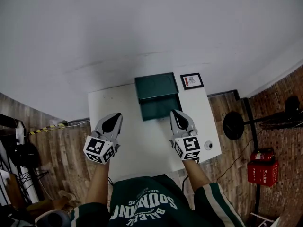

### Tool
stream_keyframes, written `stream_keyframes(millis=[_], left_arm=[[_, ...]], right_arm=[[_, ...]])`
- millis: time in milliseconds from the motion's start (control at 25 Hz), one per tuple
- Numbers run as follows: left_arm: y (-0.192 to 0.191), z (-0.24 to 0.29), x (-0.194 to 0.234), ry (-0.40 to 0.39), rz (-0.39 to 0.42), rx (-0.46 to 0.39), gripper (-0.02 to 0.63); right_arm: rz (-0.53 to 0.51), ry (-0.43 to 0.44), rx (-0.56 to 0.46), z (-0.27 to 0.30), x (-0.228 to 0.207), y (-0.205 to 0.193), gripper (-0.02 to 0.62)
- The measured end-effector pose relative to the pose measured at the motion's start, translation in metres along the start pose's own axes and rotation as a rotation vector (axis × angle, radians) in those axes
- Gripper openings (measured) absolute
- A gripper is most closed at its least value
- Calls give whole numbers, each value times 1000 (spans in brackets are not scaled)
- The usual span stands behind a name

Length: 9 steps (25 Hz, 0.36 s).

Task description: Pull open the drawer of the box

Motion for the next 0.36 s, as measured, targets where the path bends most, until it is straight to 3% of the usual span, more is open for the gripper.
stream_keyframes(millis=[360], left_arm=[[-5,5,-6,-10,-9,5,52]], right_arm=[[4,-5,8,-1,-4,-5,2]])
Point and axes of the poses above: the fingertips, and each gripper's own axes: z forward along the fingers, x to its left, y out of its top, the point moved 5 cm from there along -z, backward along the fingers, and after that the axes turned 9 degrees about z, right-handed, at the moved point
